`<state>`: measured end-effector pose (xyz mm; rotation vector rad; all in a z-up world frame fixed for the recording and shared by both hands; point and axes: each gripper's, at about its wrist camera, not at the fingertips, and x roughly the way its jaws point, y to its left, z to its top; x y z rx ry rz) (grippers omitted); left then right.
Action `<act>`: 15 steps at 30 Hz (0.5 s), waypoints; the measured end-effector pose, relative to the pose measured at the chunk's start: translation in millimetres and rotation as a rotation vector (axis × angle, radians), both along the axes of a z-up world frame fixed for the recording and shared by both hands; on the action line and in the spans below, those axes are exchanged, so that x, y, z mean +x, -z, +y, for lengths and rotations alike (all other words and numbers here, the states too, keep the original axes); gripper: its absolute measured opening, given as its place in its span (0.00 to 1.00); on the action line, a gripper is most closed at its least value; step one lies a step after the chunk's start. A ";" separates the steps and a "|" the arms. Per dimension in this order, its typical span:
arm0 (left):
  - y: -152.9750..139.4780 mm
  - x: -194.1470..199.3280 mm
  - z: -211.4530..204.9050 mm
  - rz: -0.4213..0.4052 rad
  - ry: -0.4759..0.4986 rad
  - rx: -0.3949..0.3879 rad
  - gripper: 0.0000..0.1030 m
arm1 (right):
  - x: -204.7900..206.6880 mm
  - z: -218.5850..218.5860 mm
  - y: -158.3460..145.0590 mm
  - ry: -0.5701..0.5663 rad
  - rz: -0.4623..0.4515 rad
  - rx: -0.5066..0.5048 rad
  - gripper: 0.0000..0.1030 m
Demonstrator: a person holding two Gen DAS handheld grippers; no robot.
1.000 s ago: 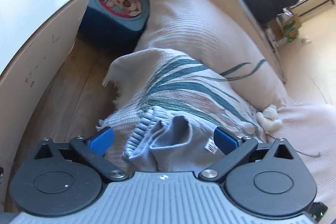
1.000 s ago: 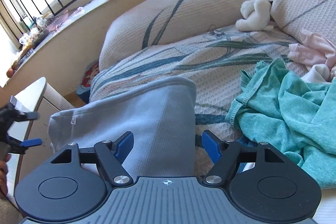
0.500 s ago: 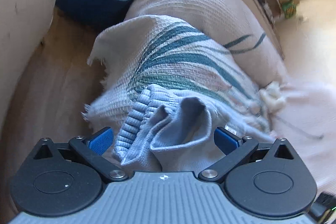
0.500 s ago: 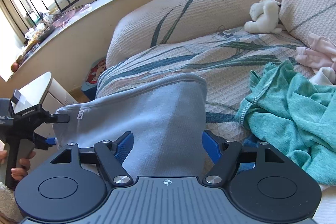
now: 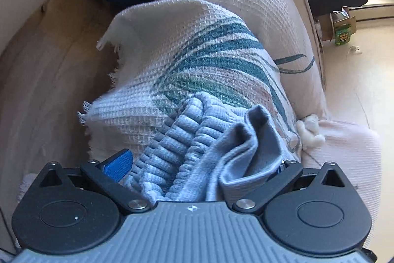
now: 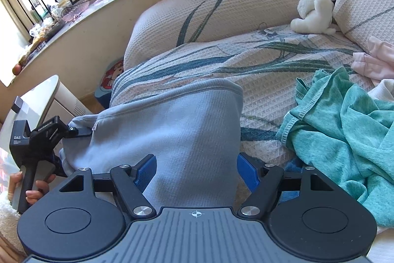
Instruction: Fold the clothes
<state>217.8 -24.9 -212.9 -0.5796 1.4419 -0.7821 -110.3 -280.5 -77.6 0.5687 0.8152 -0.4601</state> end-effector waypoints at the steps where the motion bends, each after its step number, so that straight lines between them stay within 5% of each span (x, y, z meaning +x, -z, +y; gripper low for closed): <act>1: 1.7 -0.8 -0.9 0.013 -0.005 -0.010 1.00 | 0.9 -0.3 0.3 -0.003 0.005 -0.001 0.72; 7: -0.5 -5.3 -0.4 0.015 -0.027 -0.008 0.92 | 7.0 0.3 -1.5 -0.018 0.007 -0.001 0.72; 9: -6.4 -5.1 1.7 0.015 -0.031 -0.011 0.73 | 6.5 0.7 -1.2 -0.015 0.001 0.012 0.72; 15: -32.8 -11.0 1.7 -0.033 -0.005 0.070 0.45 | -3.4 -8.8 9.2 0.048 -0.034 0.108 0.72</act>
